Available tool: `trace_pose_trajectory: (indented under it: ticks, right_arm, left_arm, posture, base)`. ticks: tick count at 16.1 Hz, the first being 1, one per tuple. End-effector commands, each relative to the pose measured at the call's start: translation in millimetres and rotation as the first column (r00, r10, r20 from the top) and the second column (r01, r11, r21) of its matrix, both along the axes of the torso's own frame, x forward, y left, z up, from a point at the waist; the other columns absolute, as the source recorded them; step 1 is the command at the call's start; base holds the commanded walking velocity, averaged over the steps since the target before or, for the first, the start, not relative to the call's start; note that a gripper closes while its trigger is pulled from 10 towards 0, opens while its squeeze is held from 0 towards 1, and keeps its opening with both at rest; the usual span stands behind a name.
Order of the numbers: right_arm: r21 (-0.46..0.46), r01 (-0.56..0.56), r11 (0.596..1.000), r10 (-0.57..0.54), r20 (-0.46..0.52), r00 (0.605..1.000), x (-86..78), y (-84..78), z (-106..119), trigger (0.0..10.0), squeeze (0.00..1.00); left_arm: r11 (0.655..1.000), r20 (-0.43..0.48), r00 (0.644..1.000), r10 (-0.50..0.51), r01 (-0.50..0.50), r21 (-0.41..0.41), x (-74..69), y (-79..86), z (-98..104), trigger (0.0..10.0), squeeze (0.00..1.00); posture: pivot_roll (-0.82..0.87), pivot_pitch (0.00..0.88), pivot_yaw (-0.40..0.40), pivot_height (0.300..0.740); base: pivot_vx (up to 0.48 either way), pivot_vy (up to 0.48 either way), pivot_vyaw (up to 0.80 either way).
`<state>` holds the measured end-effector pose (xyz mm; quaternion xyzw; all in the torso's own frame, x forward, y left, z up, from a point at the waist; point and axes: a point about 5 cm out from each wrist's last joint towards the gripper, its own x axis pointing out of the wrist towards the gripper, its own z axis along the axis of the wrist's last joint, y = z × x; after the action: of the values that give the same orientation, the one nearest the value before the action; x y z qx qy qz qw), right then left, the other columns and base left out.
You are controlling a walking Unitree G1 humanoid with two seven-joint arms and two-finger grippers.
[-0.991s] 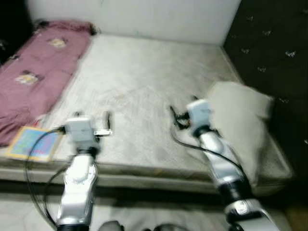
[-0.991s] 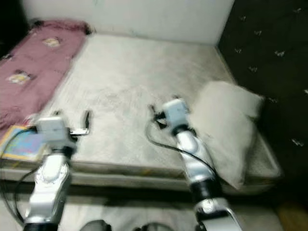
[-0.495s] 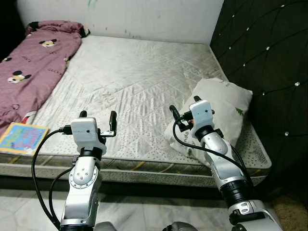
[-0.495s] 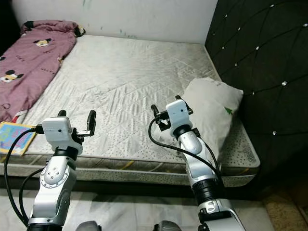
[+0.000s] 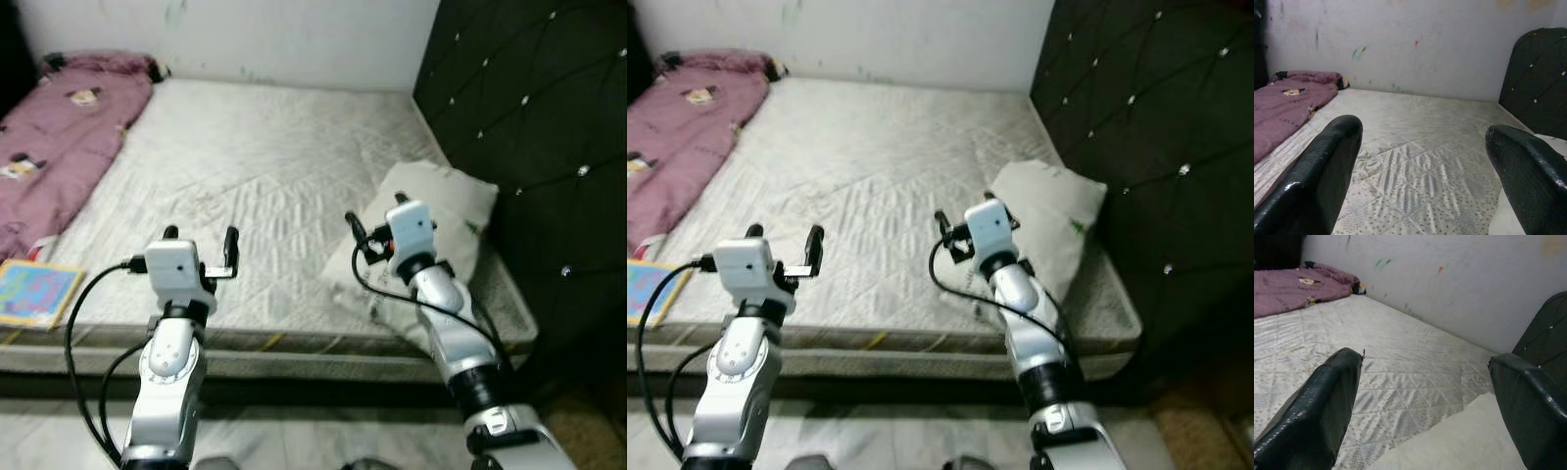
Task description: Clean up the room
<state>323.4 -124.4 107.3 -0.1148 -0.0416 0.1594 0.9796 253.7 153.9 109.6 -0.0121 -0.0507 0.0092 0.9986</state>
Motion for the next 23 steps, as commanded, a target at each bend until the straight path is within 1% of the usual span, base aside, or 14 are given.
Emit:
trace_pose_trajectory:
  ticks: [1, 2, 6, 8, 12, 14, 17, 23]
  right_arm:
    - [0.006, 0.007, 1.000, -0.007, 0.013, 1.000, 2.0, -0.4, 3.5, 10.0, 0.00]
    - [0.009, 0.010, 1.000, -0.010, 0.015, 1.000, 2.0, -1.2, 3.8, 10.0, 0.00]
    - [0.016, 0.022, 1.000, -0.022, 0.015, 1.000, 0.5, -3.4, 3.2, 10.0, 0.00]
    - [0.019, 0.035, 0.999, -0.035, 0.012, 0.999, -2.0, -6.1, 1.2, 10.0, 0.00]
    - [0.026, 0.062, 0.998, -0.062, 0.008, 0.998, -4.9, -13.4, -0.4, 10.0, 0.00]
    - [0.027, 0.078, 0.997, -0.078, 0.003, 0.997, -7.7, -16.5, -1.4, 10.0, 0.00]
    - [0.028, 0.112, 0.993, -0.111, -0.007, 0.994, -13.3, -24.2, -3.7, 10.0, 0.00]
    - [0.017, 0.117, 0.993, -0.117, -0.017, 0.993, -18.2, -25.7, -7.1, 10.0, 0.00]
  left_arm:
    - [1.000, 0.016, 1.000, 0.000, 0.000, 0.000, 1.6, 1.3, 4.3, 10.0, 0.00]
    - [1.000, 0.012, 1.000, 0.001, -0.001, 0.000, 1.8, 1.4, 3.7, 10.0, 0.00]
    - [1.000, 0.021, 1.000, 0.001, -0.001, 0.006, 2.9, 1.9, 4.0, 10.0, 0.00]
    - [1.000, 0.022, 0.999, -0.029, 0.028, 0.010, 5.4, -1.1, 5.1, 10.0, 0.00]
    - [0.999, 0.024, 0.999, -0.035, 0.034, 0.009, 8.0, -1.4, 5.9, 10.0, 0.00]
    - [1.000, 0.006, 1.000, -0.017, 0.017, 0.006, 8.8, -0.8, 3.7, 10.0, 0.00]
    - [0.999, -0.019, 0.999, 0.032, -0.031, 0.011, 10.2, 4.4, -0.7, 10.0, 0.00]
    - [0.999, -0.023, 1.000, 0.020, -0.020, 0.025, 12.2, -1.5, -1.9, 10.0, 0.00]
  posture:
    - [0.04, 0.000, -0.061, 0.740]
    - [0.03, 0.000, -0.059, 0.740]
    - [0.03, 0.000, -0.051, 0.740]
    - [0.02, 0.000, -0.040, 0.740]
    - [0.01, 0.000, -0.029, 0.740]
    - [0.01, 0.000, -0.026, 0.740]
    - [-0.01, 0.000, -0.013, 0.740]
    - [-0.01, 0.000, -0.012, 0.740]
  base:
    - [0.304, 0.000, 0.00]
    - [0.277, 0.000, 0.00]
    - [0.000, 0.000, 0.00]
    - [0.321, 0.000, 0.00]
    - [0.325, 0.000, 0.00]
    - [0.000, 0.000, 0.00]
    - [0.000, 0.000, -0.46]
    - [0.000, 0.000, 0.00]
